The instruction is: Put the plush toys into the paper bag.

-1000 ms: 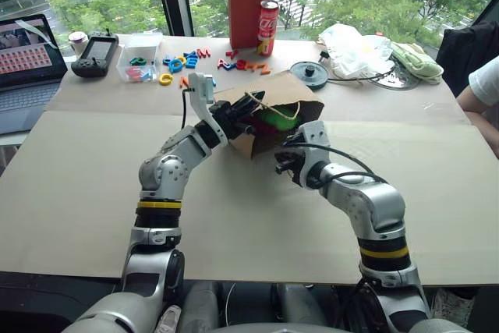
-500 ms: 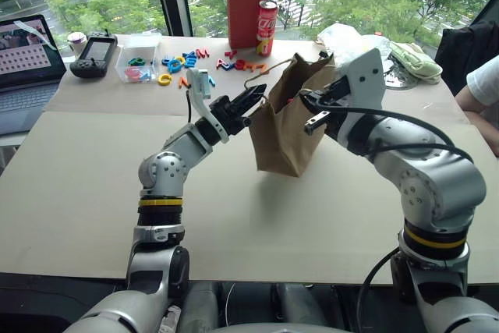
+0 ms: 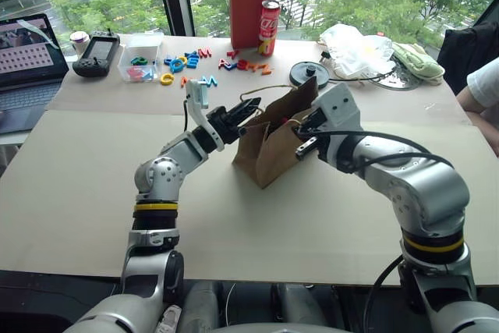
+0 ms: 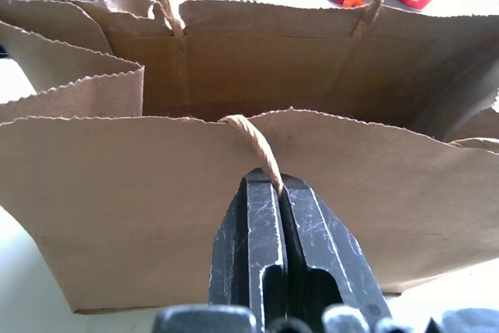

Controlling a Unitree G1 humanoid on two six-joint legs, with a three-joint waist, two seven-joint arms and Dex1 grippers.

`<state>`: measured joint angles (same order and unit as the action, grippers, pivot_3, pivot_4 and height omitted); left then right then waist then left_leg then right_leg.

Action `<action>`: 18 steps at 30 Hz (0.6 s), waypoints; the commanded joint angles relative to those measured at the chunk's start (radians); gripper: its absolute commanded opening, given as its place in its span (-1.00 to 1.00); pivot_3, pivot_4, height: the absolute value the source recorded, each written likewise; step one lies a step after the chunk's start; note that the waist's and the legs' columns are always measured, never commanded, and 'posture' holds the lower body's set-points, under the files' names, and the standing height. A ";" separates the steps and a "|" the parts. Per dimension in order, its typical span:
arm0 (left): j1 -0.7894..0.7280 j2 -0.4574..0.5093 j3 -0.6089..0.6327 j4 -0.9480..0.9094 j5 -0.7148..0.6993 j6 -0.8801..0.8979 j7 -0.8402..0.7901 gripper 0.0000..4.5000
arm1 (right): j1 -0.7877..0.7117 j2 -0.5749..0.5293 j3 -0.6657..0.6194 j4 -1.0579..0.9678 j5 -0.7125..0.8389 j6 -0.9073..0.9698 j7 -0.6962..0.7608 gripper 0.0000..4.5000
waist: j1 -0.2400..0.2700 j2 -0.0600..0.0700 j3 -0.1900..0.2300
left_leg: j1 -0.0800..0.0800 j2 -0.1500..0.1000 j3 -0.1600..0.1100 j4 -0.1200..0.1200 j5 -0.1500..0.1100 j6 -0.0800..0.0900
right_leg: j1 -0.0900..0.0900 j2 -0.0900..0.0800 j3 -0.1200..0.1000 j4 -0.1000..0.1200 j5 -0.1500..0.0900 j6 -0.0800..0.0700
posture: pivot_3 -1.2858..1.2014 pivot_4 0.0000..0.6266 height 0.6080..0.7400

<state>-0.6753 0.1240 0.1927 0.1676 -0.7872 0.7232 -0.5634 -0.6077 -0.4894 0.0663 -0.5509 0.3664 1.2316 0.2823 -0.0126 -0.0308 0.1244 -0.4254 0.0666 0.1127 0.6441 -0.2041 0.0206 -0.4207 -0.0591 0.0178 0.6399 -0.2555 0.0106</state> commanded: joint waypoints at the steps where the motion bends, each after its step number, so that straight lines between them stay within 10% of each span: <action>1: -0.030 0.010 -0.009 -0.043 -0.016 0.001 -0.036 -0.36 | -0.028 0.001 -0.064 -0.039 0.009 -0.007 0.003 -0.33 | 0.000 0.000 0.000 | 0.000 0.000 0.000 0.000 0.000 0.000 | 0.000 0.000 0.000 0.000 0.000 0.000 | 0.03 -0.52 1.00; 9: -0.036 0.058 0.036 -0.090 -0.085 0.057 -0.050 0.90 | -0.065 0.014 -0.165 -0.103 0.116 0.000 0.066 0.90 | -0.002 0.000 0.000 | 0.000 0.000 0.000 0.000 0.000 0.000 | 0.000 0.000 0.000 0.000 0.000 0.000 | 0.03 -0.52 1.00; 18: 0.072 0.225 0.074 -0.156 -0.174 0.189 -0.130 0.97 | -0.044 -0.118 -0.404 -0.084 0.361 -0.001 0.261 0.98 | -0.001 0.000 0.000 | 0.001 0.000 0.000 -0.001 0.000 0.000 | 0.001 0.000 0.000 0.000 0.000 0.000 | 0.03 -0.52 1.00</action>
<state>-0.6122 0.3330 0.2708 0.0181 -0.9614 0.9071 -0.6630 -0.6535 -0.5884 -0.2927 -0.6251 0.6771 1.2366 0.5114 -0.0135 -0.0308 0.1244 -0.4239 0.0670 0.1125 0.6436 -0.2042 0.0208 -0.4195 -0.0592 0.0177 0.6399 -0.2555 0.0105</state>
